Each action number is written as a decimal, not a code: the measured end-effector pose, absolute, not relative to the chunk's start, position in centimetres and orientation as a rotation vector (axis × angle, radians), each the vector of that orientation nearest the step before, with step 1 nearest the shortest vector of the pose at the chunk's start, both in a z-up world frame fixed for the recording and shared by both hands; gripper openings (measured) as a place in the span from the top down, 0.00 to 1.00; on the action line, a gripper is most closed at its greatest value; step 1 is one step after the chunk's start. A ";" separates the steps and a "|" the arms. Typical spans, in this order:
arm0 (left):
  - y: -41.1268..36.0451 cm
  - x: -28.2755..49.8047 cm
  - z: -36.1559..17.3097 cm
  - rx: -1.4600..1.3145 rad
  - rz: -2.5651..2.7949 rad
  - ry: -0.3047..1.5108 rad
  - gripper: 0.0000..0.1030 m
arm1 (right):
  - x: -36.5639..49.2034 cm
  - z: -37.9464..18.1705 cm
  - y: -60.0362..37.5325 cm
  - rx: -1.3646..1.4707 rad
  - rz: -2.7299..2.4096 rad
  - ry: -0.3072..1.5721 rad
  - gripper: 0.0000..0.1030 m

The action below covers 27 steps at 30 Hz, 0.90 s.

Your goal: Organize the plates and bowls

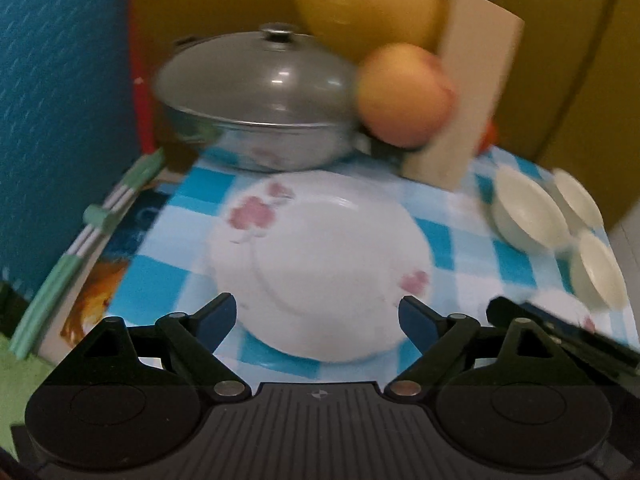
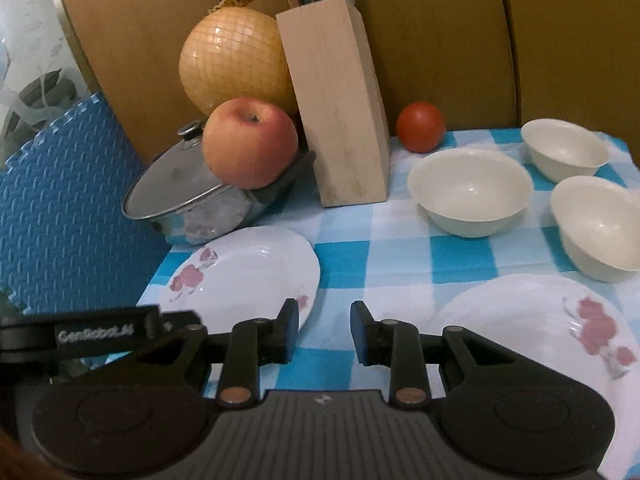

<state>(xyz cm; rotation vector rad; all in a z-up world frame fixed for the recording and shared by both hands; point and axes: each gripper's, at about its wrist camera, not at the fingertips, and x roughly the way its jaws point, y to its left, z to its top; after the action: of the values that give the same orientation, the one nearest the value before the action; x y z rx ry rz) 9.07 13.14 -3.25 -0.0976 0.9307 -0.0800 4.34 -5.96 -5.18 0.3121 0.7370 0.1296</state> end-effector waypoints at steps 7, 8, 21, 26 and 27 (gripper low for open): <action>14.1 11.0 -5.1 -0.115 -0.048 1.021 0.10 | 7.6 -6.9 -5.4 0.376 0.134 0.796 0.73; 14.4 10.9 -5.3 -0.130 -0.051 1.031 0.11 | 7.9 -7.0 -5.3 0.385 0.136 0.800 0.73; 15.0 14.1 -6.8 -0.108 -0.034 1.024 0.13 | 11.1 -9.2 -4.4 0.410 0.208 0.843 0.72; 14.9 14.7 -6.9 -0.096 -0.035 1.018 0.11 | 11.2 -9.1 -4.5 0.417 0.223 0.847 0.73; 14.9 14.8 -6.9 -0.096 -0.034 1.020 0.10 | 11.2 -9.2 -4.5 0.412 0.223 0.847 0.75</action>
<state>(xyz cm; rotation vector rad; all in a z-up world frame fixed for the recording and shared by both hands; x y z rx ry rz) 14.83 14.85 -6.94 -0.0963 1.0204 -0.0341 11.22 -4.49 -9.19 0.4124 0.8465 0.2232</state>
